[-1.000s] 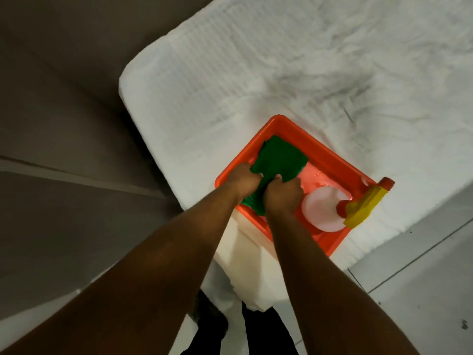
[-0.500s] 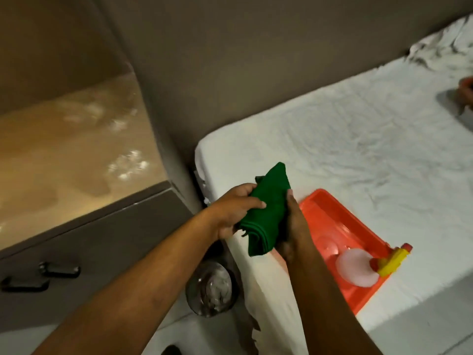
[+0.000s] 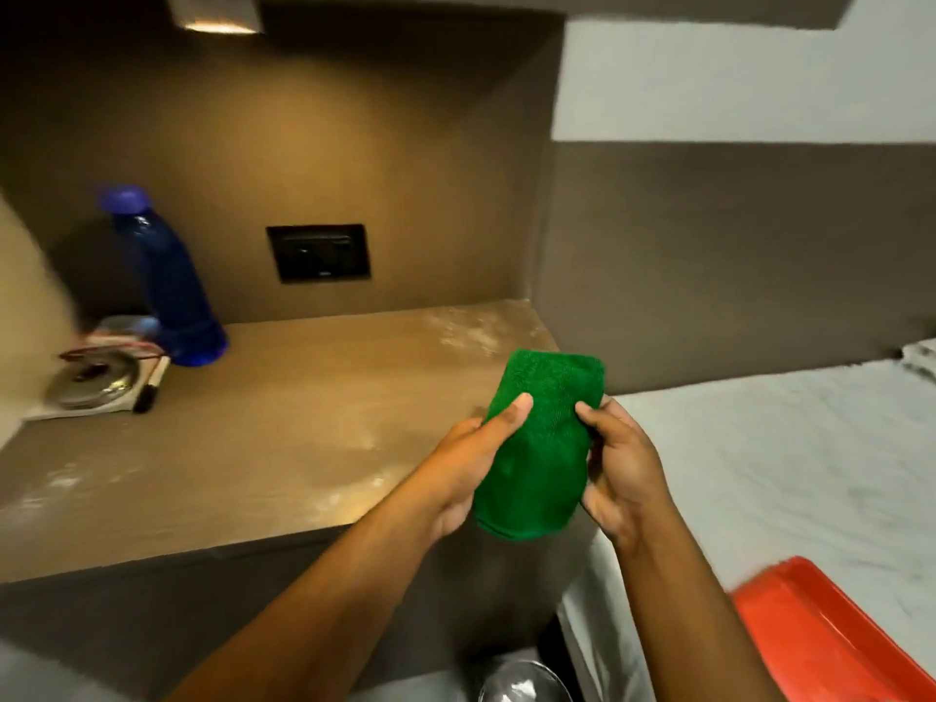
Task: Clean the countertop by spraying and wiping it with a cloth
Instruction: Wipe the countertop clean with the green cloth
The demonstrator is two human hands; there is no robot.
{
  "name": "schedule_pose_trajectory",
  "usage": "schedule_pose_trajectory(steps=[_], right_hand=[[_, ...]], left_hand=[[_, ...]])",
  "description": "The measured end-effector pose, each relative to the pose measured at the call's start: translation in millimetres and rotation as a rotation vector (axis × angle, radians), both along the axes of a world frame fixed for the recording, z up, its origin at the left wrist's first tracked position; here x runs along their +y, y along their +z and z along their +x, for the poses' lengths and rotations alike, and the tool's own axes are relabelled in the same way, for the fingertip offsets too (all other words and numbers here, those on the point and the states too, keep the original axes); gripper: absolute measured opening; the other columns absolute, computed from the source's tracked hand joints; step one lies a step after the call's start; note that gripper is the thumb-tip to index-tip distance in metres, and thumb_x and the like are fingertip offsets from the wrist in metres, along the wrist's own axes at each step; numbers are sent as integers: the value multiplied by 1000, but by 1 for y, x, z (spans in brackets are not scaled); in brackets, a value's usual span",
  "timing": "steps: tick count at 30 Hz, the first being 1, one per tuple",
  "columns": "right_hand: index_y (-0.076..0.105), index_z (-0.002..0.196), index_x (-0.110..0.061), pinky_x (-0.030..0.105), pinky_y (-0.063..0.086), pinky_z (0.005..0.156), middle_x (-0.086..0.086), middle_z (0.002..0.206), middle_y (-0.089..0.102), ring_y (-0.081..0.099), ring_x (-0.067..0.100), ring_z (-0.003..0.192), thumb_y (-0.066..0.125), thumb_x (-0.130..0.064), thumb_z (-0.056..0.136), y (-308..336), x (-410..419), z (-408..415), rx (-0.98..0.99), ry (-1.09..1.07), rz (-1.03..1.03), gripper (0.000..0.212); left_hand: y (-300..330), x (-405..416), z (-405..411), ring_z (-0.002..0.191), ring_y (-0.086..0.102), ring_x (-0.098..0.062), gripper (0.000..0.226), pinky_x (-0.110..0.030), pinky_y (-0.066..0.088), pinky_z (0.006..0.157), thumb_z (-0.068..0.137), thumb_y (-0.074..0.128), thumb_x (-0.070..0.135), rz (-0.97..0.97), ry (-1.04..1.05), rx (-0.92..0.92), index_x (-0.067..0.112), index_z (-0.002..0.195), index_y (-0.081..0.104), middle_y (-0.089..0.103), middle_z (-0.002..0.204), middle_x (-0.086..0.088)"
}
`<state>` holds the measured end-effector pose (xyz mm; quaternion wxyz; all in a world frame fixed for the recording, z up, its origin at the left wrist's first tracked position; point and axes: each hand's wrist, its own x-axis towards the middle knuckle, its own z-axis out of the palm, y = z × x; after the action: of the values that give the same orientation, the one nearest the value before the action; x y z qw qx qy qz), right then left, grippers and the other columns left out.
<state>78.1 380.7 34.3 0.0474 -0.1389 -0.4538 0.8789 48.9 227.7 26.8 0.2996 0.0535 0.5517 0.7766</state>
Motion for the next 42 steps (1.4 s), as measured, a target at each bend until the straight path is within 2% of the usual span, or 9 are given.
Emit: schedule_pose_trajectory(steps=[6,10,14,18,22,28,32,38,42], right_hand=[[65,102,-6,42,62,69,19,96,74,73,29,83,48,-4,96,8,-99,-35,-1,174,49,18],[69,101,-15,38,61,68,12,95,77,74,25,85,49,-1,96,-3,-151,-58,35,193,224,25],[65,113,-15,43,54,91,10,111,71,66,28,104,57,-6,94,-29,-188,-90,-23,116,847,23],[37,146,-11,41,34,110,15,150,39,36,33,138,54,-33,95,-60,-213,-93,-97,193,1598,58],[15,155,-9,50,0,121,14,164,7,-3,31,152,35,-48,99,-76,-242,-91,140,397,1840,71],[8,156,-11,50,-6,120,15,165,-4,-8,29,152,23,-60,96,-93,-229,-94,224,641,1975,79],[11,156,-18,40,-6,120,7,166,-1,-4,21,152,24,-61,94,-97,-167,-84,316,675,1954,77],[14,156,-11,46,12,122,13,165,7,7,28,152,28,-50,100,-95,9,-88,-247,298,1962,69],[17,153,-1,51,18,120,24,160,18,18,38,147,30,-43,99,-89,29,-109,-580,64,1859,70]], left_hand=[[3,-96,-4,99,69,-28,23,-42,56,80,87,66,21,-5,347,250,17,110,64,72,108,-9],[-8,-142,-11,103,67,-16,35,-38,57,82,84,65,31,-194,505,358,30,118,56,70,113,5],[-34,-175,-35,102,65,-13,32,-34,55,84,88,62,28,-570,602,324,36,117,52,67,115,5],[-65,-208,-46,113,52,-31,45,-41,47,93,87,58,37,-1391,496,365,20,128,52,56,126,-9],[-70,-231,-46,117,47,-29,44,-42,42,94,90,54,35,-1477,560,445,25,132,51,54,130,-6],[-65,-239,-73,129,41,-27,44,-41,35,104,95,48,34,-1491,448,547,17,136,48,50,138,-7],[-68,-220,-93,145,19,-28,56,-44,21,114,96,43,44,-1509,280,613,18,145,35,32,154,-8],[-87,-192,-97,148,5,-27,64,-46,9,119,96,20,55,-1661,187,673,22,151,17,12,161,-9],[-91,-194,-98,148,5,-26,66,-46,9,119,95,18,58,-1649,197,686,23,151,17,12,161,-7]])
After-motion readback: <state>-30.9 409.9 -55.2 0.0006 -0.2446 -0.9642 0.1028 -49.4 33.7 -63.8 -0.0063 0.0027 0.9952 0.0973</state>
